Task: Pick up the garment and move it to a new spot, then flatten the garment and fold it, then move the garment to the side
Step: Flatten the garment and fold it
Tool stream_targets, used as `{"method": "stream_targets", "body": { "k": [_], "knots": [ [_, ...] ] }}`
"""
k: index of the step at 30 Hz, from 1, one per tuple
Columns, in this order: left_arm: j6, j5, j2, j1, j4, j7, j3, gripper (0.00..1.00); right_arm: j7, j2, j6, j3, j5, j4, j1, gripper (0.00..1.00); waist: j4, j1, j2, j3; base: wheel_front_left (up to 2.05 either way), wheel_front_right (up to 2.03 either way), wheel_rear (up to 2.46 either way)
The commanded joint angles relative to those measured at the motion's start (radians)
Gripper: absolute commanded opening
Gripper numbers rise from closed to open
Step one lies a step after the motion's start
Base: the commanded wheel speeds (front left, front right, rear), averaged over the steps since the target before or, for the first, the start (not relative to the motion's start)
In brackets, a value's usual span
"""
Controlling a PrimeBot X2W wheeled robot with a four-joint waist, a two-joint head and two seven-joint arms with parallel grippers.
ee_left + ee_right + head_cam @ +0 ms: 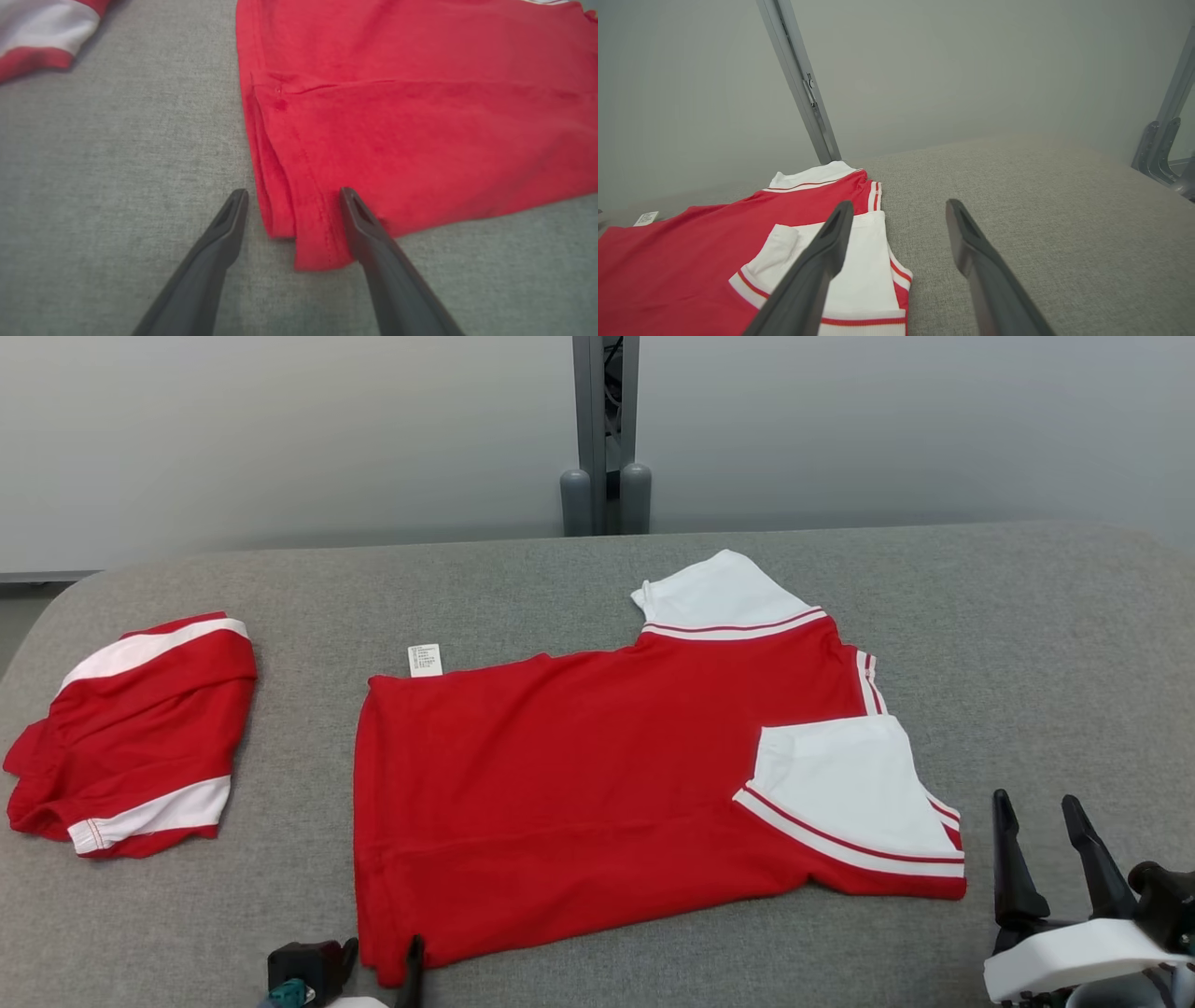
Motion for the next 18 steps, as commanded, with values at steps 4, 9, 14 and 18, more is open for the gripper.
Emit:
{"method": "stream_targets", "body": {
  "k": [4,9,14,18],
  "knots": [
    [-0.018,-0.014,0.003,-0.019,0.009,0.019,-0.012,1.00,-0.002,0.001,0.001,-0.018,0.004,0.031,-0.016,1.00,0.000,0.0000,-0.0001,0.005,0.00,0.00,0.00],
    [-0.030,-0.021,0.005,-0.021,0.005,0.027,-0.019,0.00,-0.002,0.003,0.001,-0.028,0.009,0.067,-0.031,1.00,0.007,0.0000,-0.0001,0.010,0.00,0.00,0.00],
    [-0.018,-0.008,0.021,-0.030,-0.015,-0.002,-0.017,0.00,-0.002,0.004,0.001,-0.028,0.021,0.145,-0.041,1.00,0.022,0.0000,-0.0001,0.014,0.00,0.00,0.00],
    [-0.010,0.013,0.035,-0.037,-0.034,-0.019,-0.029,0.00,0.010,0.003,0.001,-0.010,0.062,0.216,-0.068,1.00,0.034,0.0000,-0.0001,0.018,0.00,0.00,0.00]
  ]
}}
